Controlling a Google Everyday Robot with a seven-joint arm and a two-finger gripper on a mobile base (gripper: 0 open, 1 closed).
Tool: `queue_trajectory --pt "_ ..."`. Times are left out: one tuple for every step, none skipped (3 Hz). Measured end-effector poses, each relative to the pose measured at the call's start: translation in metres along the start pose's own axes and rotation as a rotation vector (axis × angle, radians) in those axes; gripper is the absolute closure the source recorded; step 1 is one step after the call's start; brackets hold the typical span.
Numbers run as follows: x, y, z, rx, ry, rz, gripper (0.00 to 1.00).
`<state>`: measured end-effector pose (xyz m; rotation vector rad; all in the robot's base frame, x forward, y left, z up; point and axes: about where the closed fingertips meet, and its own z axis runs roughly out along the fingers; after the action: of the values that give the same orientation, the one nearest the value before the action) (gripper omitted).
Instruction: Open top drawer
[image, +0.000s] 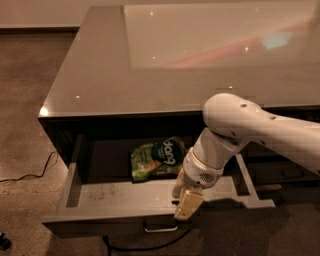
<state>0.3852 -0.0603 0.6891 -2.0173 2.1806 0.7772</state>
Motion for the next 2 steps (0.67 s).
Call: queue_trajectory --pt "-0.0035 0.0181 -0.0149 0.005 -0.07 0.022 0.0" --pt "-0.0036 0.0181 -0.0149 0.005 -0.071 0.022 0.0"
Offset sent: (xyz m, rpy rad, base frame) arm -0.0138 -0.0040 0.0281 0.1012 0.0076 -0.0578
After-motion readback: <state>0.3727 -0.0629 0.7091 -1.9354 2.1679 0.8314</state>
